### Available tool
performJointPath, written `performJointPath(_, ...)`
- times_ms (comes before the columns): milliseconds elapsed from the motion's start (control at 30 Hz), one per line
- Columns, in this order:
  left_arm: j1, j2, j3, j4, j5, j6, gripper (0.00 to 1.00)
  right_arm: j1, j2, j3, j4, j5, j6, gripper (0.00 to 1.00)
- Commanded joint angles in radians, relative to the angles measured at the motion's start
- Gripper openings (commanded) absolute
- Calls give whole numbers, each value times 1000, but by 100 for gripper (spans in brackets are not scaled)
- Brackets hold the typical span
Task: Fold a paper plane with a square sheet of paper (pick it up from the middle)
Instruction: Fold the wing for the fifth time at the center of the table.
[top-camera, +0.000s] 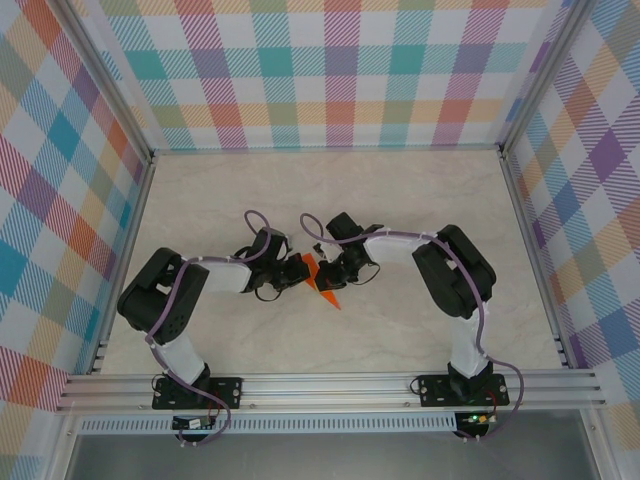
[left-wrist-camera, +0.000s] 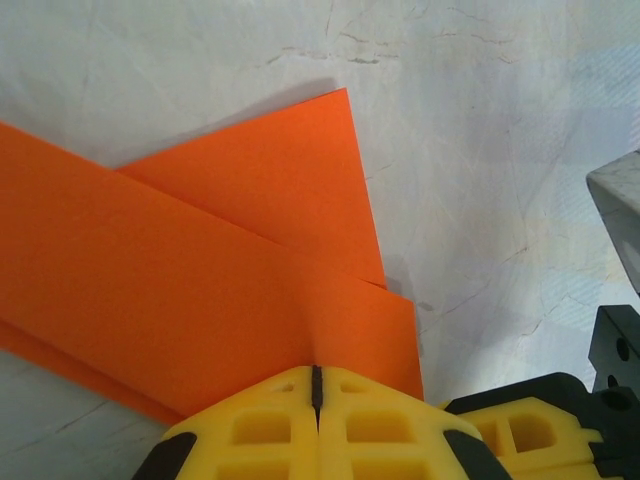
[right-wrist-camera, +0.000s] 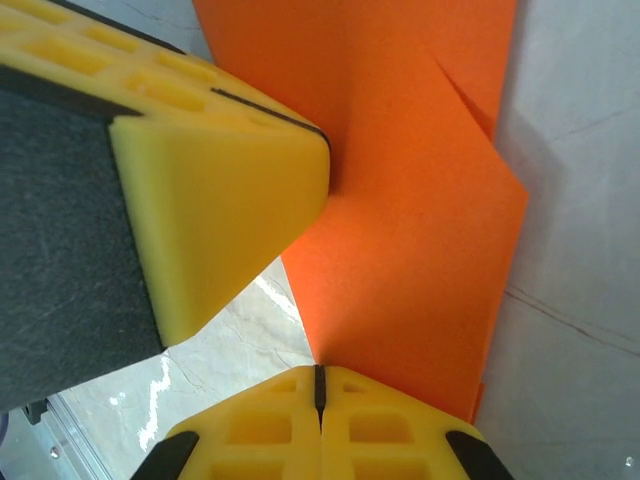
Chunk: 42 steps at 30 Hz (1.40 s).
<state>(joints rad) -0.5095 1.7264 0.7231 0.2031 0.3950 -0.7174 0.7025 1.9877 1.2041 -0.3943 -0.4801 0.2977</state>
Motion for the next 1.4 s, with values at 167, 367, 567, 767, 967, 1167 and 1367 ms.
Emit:
performJointPath(167, -6, 45, -3, -161, -142, 4, 0, 5, -76, -151, -69, 7, -94, 2)
performJointPath(367, -6, 56, -10, -159, -156, -2, 0, -8, -128, -248, -46, 8, -96, 2)
performJointPath(567, -6, 55, -3, -175, -165, -1, 0, -11, -181, -346, -19, -3, -78, 2)
performJointPath(767, -6, 50, 14, -190, -166, 5, 0, -12, -240, -412, -13, 11, -64, 2)
performJointPath(967, -6, 36, 28, -201, -158, 10, 1, -19, -277, -434, 0, 31, -28, 3)
performJointPath(1167, -9, -7, 104, -251, -74, 42, 5, -23, -472, -443, 50, 53, 55, 9)
performJointPath(1367, -23, -109, 228, -448, -129, 65, 24, -33, -623, -394, 8, 269, 148, 39)
